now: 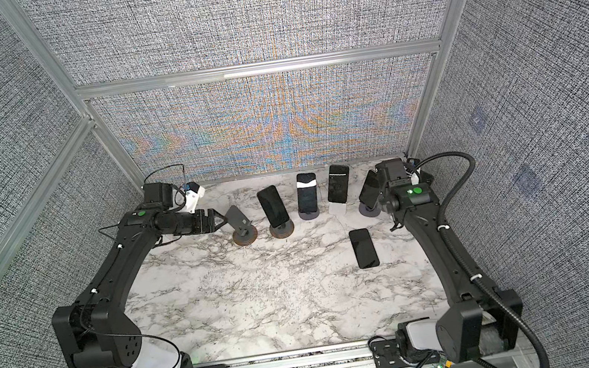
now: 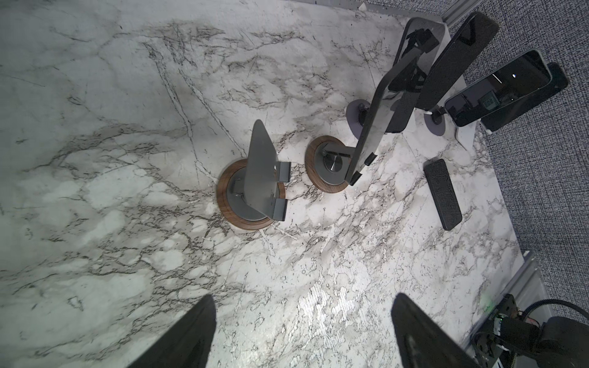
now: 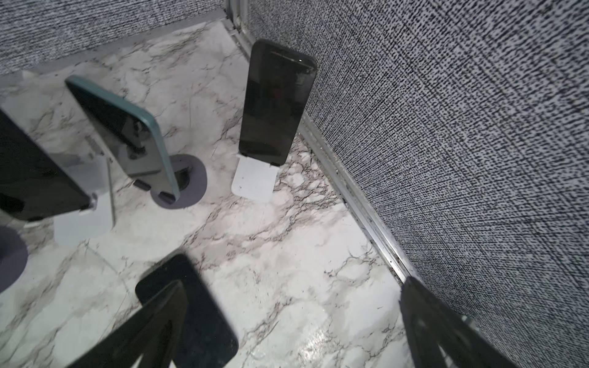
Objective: Remove the phone from the phone stand
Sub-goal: 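Move the right gripper to the phone on the white stand and grasp it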
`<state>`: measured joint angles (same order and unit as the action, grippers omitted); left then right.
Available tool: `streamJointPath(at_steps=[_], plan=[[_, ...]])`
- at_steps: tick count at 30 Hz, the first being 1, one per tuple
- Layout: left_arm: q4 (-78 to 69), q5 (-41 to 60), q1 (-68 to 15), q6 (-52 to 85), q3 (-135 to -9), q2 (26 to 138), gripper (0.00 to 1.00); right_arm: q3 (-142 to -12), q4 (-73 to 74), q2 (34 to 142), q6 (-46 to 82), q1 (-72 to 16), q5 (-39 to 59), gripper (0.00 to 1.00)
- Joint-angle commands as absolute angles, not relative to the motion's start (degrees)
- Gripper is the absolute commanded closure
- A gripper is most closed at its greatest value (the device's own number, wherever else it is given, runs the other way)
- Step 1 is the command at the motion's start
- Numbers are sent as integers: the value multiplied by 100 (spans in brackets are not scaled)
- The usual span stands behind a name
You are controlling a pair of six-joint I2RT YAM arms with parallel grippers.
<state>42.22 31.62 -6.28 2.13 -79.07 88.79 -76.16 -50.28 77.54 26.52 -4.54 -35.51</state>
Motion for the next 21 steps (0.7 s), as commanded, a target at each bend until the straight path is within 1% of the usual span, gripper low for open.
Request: streamJointPath(at_steps=[1,6,13,18,21], plan=[[4205,3137,-615,180,-7919,8817,13,-7701,-4790,7992,3221,-387,-3913,1],[4219,3111,-612,167,-7928,8808,13,-7378,-3780,8205,3360,-152,-3591,4],[4246,3076,-592,147,-7937,8808,13,-6847,-2408,8528,3134,223,-3022,9],[4270,3076,-576,126,-7945,8819,13,-6871,-2136,8850,2886,546,-2619,10],[4272,3076,-571,131,-7954,8816,13,-6945,-2124,9033,2719,654,-2561,10]])
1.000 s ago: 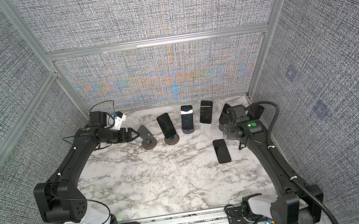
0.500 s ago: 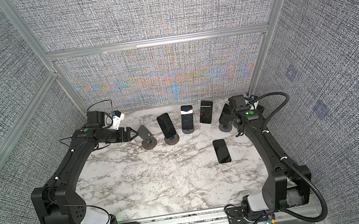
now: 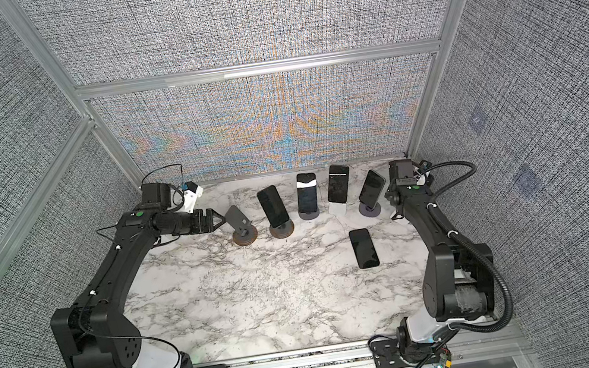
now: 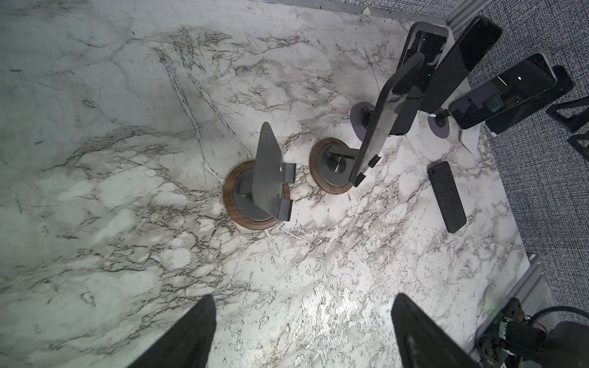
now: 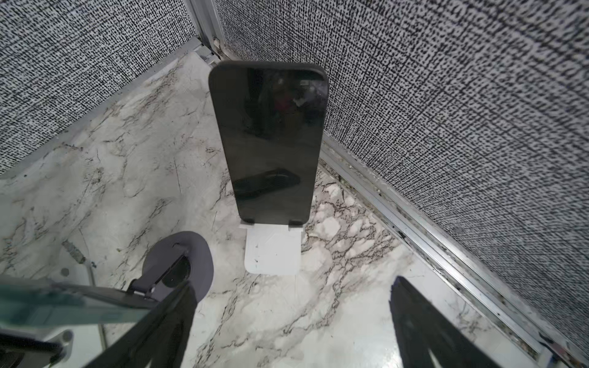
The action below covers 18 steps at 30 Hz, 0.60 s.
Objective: Remove the phone from the phone stand
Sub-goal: 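Move the right gripper to the phone on the white stand and grasp it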
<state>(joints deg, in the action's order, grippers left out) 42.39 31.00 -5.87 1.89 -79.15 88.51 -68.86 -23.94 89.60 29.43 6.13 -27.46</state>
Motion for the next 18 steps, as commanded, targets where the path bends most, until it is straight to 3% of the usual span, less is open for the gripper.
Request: streamJointPath(at_steps=[1,18], plan=[[4271,3076,-571,126,-7945,8817,13,-6935,-2060,9085,2676,668,-2535,10],[4271,3060,-561,123,-7945,8817,13,-7055,-1785,9757,2845,844,-2661,3]])
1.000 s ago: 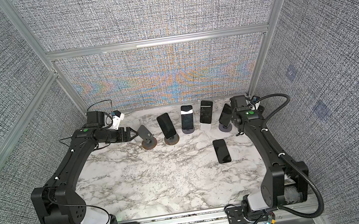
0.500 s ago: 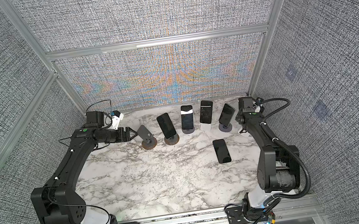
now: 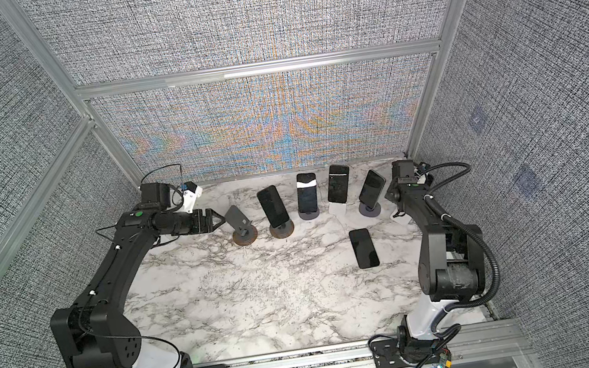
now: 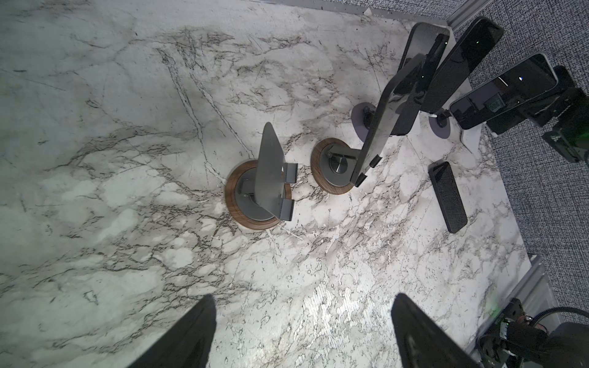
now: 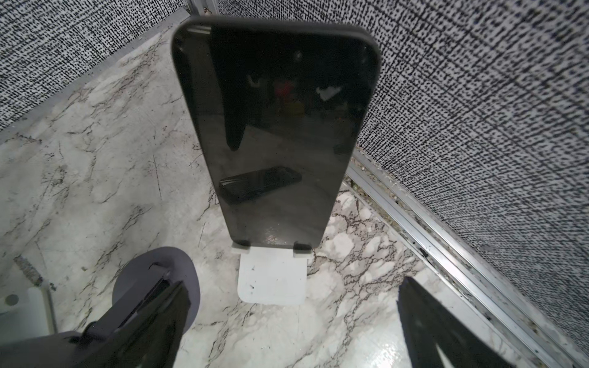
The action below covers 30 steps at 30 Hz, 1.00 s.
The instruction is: Remove the phone from the phone stand
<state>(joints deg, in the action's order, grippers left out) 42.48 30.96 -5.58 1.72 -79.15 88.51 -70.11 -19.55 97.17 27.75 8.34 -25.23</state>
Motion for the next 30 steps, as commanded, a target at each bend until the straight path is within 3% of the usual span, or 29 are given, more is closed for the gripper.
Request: streamJointPath(at_steps=[1,22,30], plan=[[4271,3064,-559,123,-7945,8820,13,-7058,-1762,9778,2855,857,-2679,3],[4324,2999,-545,75,-7953,8947,13,-7355,-1341,10453,2843,1076,-2715,4],[4363,3019,-548,62,-7978,8957,13,-7202,-1022,10484,2761,1085,-2788,13]])
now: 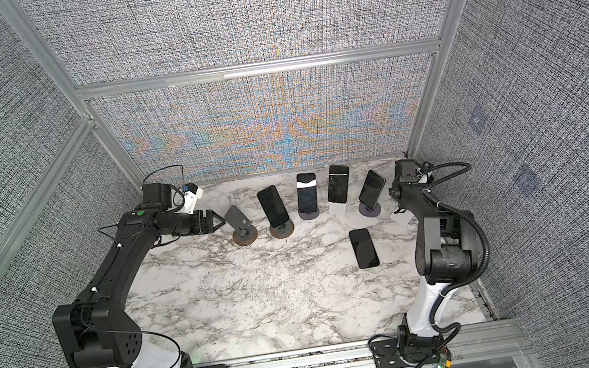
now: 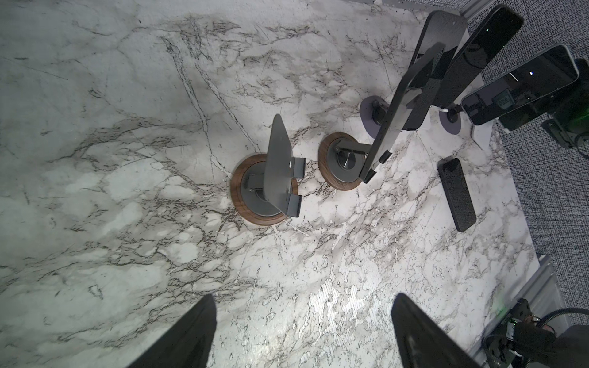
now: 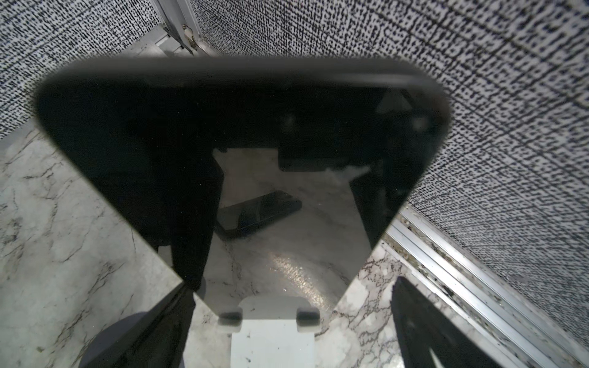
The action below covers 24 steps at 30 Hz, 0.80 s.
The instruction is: Remove the phone from the phone stand
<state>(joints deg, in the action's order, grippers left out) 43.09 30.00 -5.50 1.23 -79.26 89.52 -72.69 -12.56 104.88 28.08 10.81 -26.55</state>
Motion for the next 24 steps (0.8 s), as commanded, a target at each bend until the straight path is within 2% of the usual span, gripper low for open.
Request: streamJointPath(at_steps=[1,11,24], plan=[[4363,3023,-547,59,-7980,8946,13,-7173,-988,10485,2752,1083,-2803,15],[4390,3032,-545,35,-7998,8935,13,-7145,-905,10466,2663,1092,-2942,29],[4399,3136,-550,33,-7997,8900,13,-7128,-1000,10289,2663,1095,-2943,33]])
